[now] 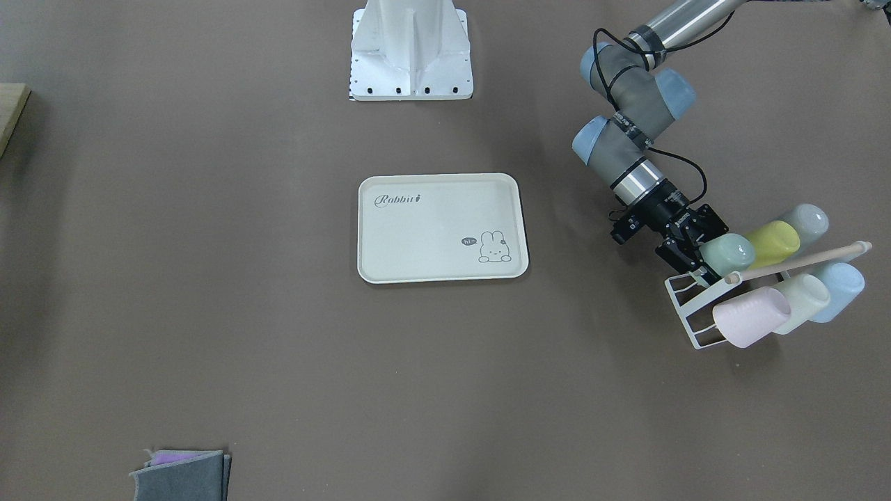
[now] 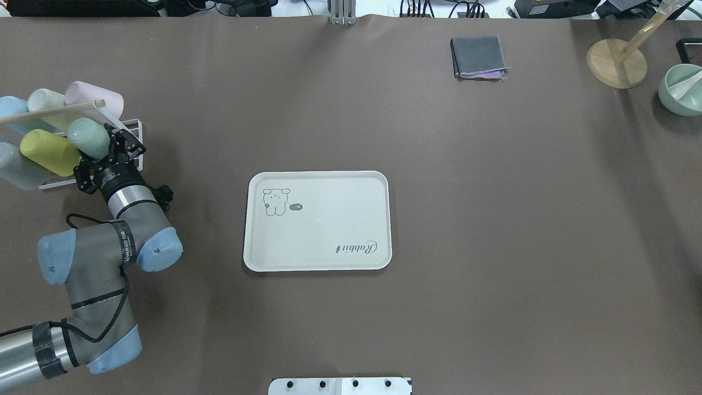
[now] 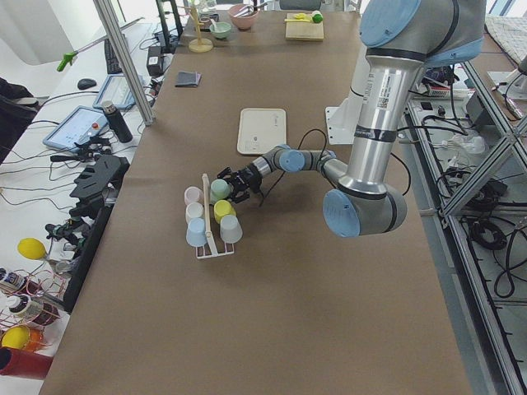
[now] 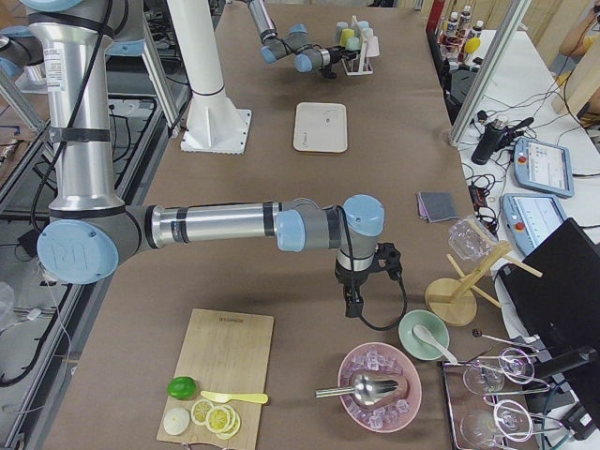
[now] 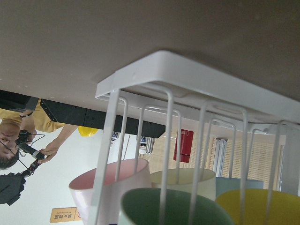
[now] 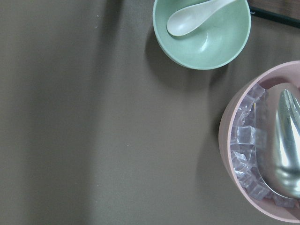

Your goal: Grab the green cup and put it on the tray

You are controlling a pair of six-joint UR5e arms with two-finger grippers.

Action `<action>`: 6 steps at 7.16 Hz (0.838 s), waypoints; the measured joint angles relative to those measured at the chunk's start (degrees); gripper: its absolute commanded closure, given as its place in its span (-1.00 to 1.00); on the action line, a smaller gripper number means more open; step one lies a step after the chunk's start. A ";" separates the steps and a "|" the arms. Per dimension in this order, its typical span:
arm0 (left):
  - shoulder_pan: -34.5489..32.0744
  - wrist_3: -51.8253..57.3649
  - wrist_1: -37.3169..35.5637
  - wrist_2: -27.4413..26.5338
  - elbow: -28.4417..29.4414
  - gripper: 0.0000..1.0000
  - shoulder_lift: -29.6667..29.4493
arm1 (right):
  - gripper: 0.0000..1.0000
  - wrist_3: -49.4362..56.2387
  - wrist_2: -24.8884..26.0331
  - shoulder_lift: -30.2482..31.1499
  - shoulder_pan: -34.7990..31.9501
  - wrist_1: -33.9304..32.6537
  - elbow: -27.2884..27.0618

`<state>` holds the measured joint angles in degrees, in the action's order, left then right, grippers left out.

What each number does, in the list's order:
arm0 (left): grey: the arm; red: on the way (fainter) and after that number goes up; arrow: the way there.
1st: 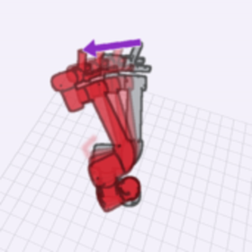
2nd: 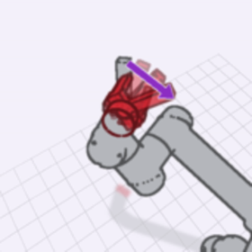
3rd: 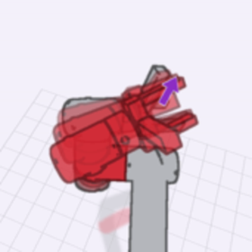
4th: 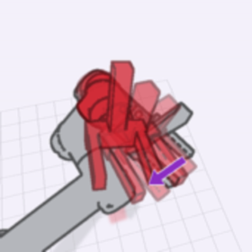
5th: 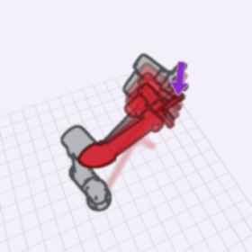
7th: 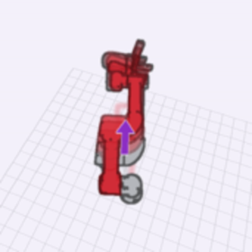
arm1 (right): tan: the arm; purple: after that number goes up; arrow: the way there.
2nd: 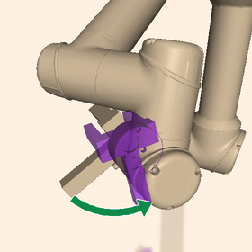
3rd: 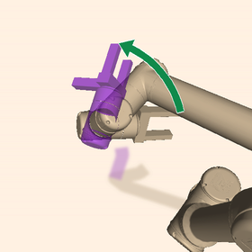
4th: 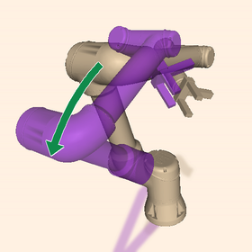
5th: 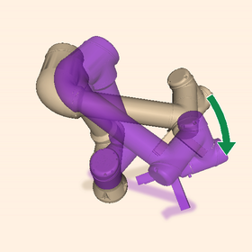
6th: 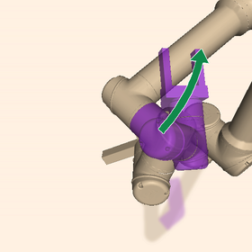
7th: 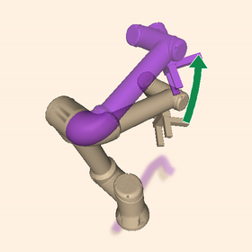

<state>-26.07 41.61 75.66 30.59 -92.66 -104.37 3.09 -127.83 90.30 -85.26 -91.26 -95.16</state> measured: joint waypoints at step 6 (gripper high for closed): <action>0.77 5.25 -0.04 -0.12 -6.25 0.93 1.28 | -1.00 -0.20 -4.41 8.00 -2.57 -0.03 -1.18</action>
<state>-25.30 46.86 75.62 30.48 -98.92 -103.08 2.89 -132.23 98.30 -87.84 -91.29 -96.33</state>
